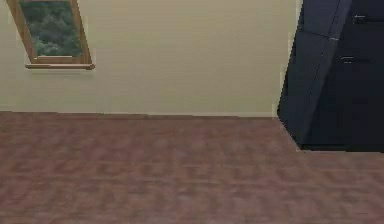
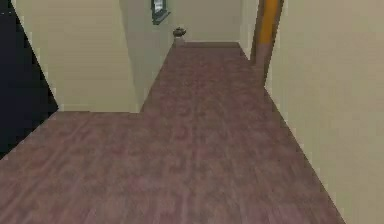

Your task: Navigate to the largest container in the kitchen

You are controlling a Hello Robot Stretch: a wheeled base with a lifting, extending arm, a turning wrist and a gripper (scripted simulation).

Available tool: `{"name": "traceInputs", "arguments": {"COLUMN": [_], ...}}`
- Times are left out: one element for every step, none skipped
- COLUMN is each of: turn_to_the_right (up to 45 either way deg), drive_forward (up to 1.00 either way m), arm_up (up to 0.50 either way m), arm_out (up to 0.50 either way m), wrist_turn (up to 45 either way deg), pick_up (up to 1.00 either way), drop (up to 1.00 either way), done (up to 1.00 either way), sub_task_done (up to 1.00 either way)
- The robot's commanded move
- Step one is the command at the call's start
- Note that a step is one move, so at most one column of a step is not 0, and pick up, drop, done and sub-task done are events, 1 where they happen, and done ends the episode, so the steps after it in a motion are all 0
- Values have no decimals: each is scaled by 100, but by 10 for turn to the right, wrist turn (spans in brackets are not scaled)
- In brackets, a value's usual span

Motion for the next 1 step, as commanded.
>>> {"name": "traceInputs", "arguments": {"turn_to_the_right": [-300], "drive_forward": [0], "arm_up": [0], "arm_out": [0], "wrist_turn": [0], "pick_up": [0], "drop": [0], "done": [0], "sub_task_done": [0]}}
